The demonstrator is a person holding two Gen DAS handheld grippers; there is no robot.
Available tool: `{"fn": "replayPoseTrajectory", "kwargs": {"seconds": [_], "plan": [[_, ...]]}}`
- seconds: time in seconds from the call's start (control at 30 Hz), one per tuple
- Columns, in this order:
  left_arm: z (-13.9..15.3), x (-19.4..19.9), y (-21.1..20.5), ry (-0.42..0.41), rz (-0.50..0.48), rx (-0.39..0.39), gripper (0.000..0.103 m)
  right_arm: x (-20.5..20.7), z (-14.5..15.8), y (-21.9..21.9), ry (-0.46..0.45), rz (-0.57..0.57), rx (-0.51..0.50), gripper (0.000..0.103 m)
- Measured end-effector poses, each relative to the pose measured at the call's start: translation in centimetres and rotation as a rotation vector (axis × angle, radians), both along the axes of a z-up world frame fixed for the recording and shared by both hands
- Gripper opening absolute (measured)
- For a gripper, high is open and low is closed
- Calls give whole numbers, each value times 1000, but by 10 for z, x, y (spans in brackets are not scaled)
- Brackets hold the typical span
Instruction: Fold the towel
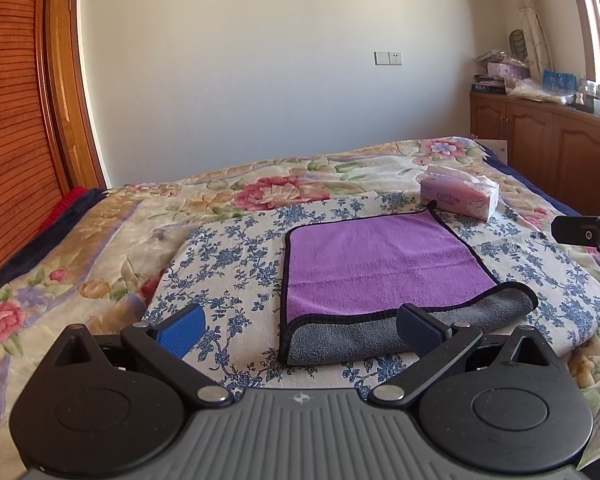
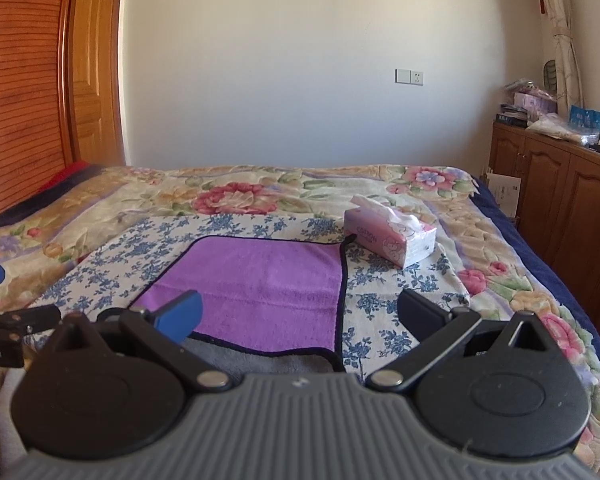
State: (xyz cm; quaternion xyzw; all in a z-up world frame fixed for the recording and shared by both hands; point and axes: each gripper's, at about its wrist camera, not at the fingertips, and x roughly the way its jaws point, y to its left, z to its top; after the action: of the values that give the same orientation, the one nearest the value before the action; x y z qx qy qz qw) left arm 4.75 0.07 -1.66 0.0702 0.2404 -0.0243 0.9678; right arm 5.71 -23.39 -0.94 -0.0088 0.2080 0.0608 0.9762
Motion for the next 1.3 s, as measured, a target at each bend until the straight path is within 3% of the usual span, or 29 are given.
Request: {"fn": "replayPoseTrajectory", "kwargs": {"seconds": [0.57,0.67,0.8,0.97,1.3], "plan": [[-6,46,10,71,-38,-33,100,46,-15,0,125,86,-54,103],[-10,55,14,94,-45,-46,97,53,-19,0,151,103,-65,102],[-15,68,18,119,-49,-49,93,64,-27,-1,197,120,-77,90],[-23,83,22,147,-57,-49,90,74,-35,-1,240,140,-87,89],[-42,108,29,206,-77,-66,72,96,-48,-16,314,135,-43,87]]}}
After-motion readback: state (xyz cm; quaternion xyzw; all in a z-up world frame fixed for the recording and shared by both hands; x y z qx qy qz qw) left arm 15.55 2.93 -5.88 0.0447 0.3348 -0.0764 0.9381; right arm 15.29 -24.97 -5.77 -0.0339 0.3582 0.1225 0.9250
